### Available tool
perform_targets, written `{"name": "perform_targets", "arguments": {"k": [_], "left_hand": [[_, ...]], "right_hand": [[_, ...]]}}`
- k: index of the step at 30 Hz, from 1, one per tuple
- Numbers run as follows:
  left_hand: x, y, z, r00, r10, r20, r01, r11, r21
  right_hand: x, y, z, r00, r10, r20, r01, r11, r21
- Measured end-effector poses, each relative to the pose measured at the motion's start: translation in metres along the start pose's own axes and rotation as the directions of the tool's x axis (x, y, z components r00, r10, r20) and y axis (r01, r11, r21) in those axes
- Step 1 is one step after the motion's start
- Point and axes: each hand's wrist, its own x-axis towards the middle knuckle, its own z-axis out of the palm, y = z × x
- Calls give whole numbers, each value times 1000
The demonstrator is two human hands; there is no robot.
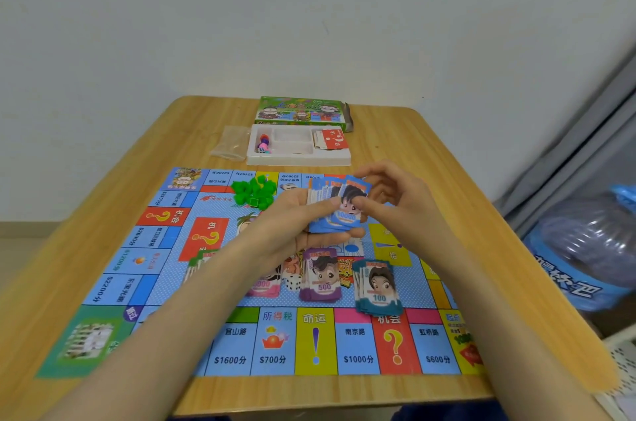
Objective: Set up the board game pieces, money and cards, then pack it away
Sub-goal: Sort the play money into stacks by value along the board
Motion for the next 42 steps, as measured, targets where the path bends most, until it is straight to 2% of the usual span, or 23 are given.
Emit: {"name": "perform_targets", "arguments": {"k": [7, 11, 14, 18, 23, 26, 28, 31, 42], "left_hand": [[1, 1, -2, 999, 14, -36, -15, 999, -30], [1, -1, -3, 999, 21, -38, -22, 1000, -16], [2, -3, -5, 999, 26, -37, -26, 1000, 4], [3, -3, -6, 999, 34, -35, -34, 999, -3], [3, -2, -2, 999, 46, -11, -46, 999, 5], [4, -5, 2, 999, 37, 16, -37, 999, -4], [4, -6, 2, 999, 37, 17, -37, 999, -15], [3, -6, 3, 999, 45, 26, -45, 999, -18], [1, -8, 6, 997, 22, 79, -22, 1000, -3]], "right_hand": [[2, 2, -3, 997, 8, -71, -7, 1000, 13], [3, -8, -14, 987, 121, -104, -106, 983, 147], [3, -15, -26, 975, 222, -27, -213, 957, 199], [-6, -22, -40, 947, 298, 118, -302, 953, 13], [-37, -9, -47, 883, 442, 158, -432, 897, -96], [-51, 4, -44, 863, 489, 128, -479, 872, -101], [-58, 8, -41, 867, 487, 107, -475, 872, -117], [-66, 11, -37, 890, 440, 121, -403, 882, -243], [-76, 21, -30, 963, 263, 52, -224, 897, -381]]}}
